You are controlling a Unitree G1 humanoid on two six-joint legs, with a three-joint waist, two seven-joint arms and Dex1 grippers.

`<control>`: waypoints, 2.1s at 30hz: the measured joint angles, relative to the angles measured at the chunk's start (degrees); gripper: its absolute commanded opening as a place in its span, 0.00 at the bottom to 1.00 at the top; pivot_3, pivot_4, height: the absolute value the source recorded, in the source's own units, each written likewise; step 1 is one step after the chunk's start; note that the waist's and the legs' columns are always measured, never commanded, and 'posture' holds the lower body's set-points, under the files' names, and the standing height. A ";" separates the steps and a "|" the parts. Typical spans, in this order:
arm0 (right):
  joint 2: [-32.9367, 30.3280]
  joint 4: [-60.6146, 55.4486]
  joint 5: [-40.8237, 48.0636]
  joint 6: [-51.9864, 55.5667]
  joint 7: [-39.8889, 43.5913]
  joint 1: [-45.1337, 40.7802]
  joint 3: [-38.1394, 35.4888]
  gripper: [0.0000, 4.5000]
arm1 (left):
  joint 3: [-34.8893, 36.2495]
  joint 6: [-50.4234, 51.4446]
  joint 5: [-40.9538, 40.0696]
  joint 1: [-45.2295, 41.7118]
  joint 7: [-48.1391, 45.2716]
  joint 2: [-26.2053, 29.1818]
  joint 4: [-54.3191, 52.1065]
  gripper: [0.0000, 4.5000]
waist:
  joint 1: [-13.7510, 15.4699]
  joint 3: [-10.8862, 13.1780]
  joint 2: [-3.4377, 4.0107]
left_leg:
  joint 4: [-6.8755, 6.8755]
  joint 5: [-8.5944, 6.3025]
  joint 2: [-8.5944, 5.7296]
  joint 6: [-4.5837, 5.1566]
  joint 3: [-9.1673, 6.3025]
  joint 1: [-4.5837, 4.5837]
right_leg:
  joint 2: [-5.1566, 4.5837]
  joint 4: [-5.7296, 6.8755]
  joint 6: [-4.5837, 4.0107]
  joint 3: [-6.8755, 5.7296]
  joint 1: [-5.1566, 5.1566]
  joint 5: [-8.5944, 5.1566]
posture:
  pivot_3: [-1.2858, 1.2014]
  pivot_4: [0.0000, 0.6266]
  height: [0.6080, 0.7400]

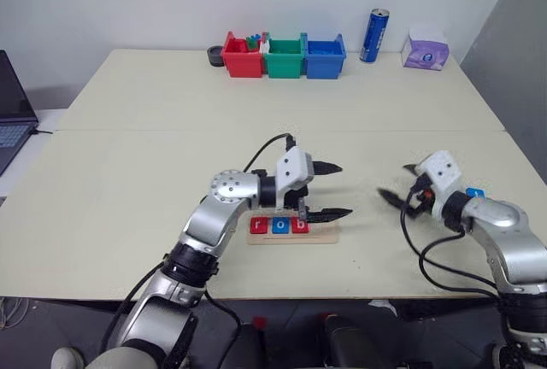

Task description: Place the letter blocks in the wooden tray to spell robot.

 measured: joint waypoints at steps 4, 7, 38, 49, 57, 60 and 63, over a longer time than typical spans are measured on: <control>0.88 5.95 -1.10 -0.11 -5.60 -2.54 -2.12 0.99 | -0.38 -1.38 1.52 -1.78 0.79 -1.36 3.66 1.00 | -0.01 0.00 0.00 | -0.01 0.00 0.01 0.00 0.03 -0.01 | 0.02 -0.05 0.00 0.02 0.00 0.00 | 0.52 0.24 1.00; 1.90 12.98 -1.31 -0.30 -9.32 -5.62 -3.62 0.99 | -0.65 -2.22 2.51 -2.40 1.19 -2.35 5.29 1.00 | -0.03 -0.01 0.02 | -0.01 0.00 0.00 0.00 0.08 -0.02 | 0.01 -0.05 0.00 0.07 -0.02 0.00 | 0.52 0.24 1.00; 2.87 33.75 -0.01 -1.21 -8.33 -15.84 -3.10 0.79 | -0.74 -0.88 2.30 -0.66 0.65 -0.03 2.86 1.00 | 0.02 -0.05 0.09 | -0.03 0.00 0.02 0.00 0.07 -0.04 | -0.01 -0.07 0.00 0.06 -0.02 0.00 | 0.52 0.24 1.00; 2.92 29.64 1.12 3.06 -10.03 -14.67 -3.11 0.32 | -0.71 -0.87 2.27 -0.66 0.72 0.12 2.86 1.00 | 0.04 -0.05 0.09 | -0.03 0.00 0.02 0.00 0.05 -0.06 | -0.03 -0.08 0.00 0.04 -0.02 0.00 | 0.52 0.24 1.00; 10.62 -3.65 5.01 20.97 -16.68 0.32 -2.89 0.32 | 0.91 0.37 0.27 2.46 -1.68 5.65 -2.68 1.00 | -0.15 -0.13 0.24 | -0.13 0.00 0.14 0.00 -0.02 -0.08 | 0.05 -0.05 -0.02 0.02 -0.09 -0.03 | 0.52 0.24 1.00; 16.24 -17.38 5.95 28.84 -20.99 6.48 -2.02 0.32 | 1.25 1.81 -1.53 6.50 -4.03 10.22 -8.19 1.00 | -0.12 -0.14 0.25 | -0.14 0.00 0.14 -0.01 -0.05 -0.07 | 0.04 -0.03 -0.03 0.01 -0.09 -0.05 | 0.52 0.24 1.00; 20.21 -24.92 5.98 35.18 -24.74 8.54 -0.82 0.32 | 1.49 2.91 -2.88 9.15 -5.79 13.57 -11.09 1.00 | -0.06 -0.14 0.26 | -0.09 0.01 0.10 -0.02 -0.01 -0.05 | -0.02 -0.03 -0.01 0.01 -0.07 -0.04 | 0.52 0.24 1.00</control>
